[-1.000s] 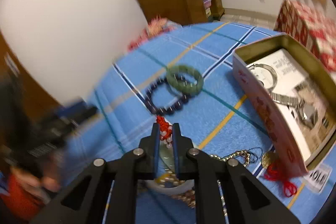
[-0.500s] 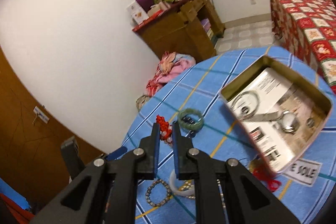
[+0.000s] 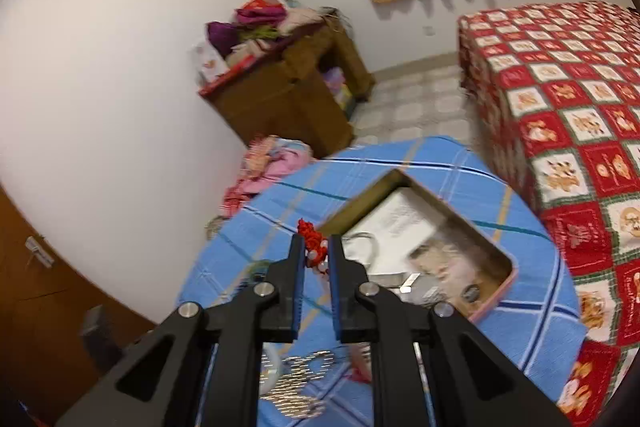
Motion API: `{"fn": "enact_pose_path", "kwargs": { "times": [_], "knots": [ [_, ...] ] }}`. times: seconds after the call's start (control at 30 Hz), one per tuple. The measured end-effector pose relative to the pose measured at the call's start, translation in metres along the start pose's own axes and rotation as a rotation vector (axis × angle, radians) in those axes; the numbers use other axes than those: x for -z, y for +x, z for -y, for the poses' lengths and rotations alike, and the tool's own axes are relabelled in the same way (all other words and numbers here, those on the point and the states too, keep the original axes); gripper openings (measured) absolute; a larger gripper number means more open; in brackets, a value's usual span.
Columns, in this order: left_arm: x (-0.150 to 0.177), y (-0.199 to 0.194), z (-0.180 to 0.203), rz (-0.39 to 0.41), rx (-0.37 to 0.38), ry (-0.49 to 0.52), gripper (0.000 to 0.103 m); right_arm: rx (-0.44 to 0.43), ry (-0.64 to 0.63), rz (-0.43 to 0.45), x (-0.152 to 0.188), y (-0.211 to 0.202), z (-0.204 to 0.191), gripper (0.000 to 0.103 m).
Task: Organize jewelry
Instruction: 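Carry the pendant into the pink tin and open the right gripper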
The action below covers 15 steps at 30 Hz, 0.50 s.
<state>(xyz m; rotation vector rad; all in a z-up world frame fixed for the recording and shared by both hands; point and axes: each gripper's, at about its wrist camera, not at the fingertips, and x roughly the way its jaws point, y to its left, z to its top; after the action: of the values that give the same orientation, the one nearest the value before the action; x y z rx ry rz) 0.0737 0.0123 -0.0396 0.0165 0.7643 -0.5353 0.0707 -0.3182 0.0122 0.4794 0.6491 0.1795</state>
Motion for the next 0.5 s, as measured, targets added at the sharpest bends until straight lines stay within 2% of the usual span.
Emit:
{"fn": "enact_pose_path", "kwargs": {
  "times": [0.2,0.5],
  "knots": [
    [-0.002,0.004,0.007,-0.006,0.007,0.033,0.072,-0.009,0.093,-0.055,0.006,0.023,0.033,0.014],
    [-0.003,0.011,0.010,-0.021,0.002,0.042,0.072,-0.040,0.080,-0.116,0.013,0.050,0.033,0.014]
  ]
}}
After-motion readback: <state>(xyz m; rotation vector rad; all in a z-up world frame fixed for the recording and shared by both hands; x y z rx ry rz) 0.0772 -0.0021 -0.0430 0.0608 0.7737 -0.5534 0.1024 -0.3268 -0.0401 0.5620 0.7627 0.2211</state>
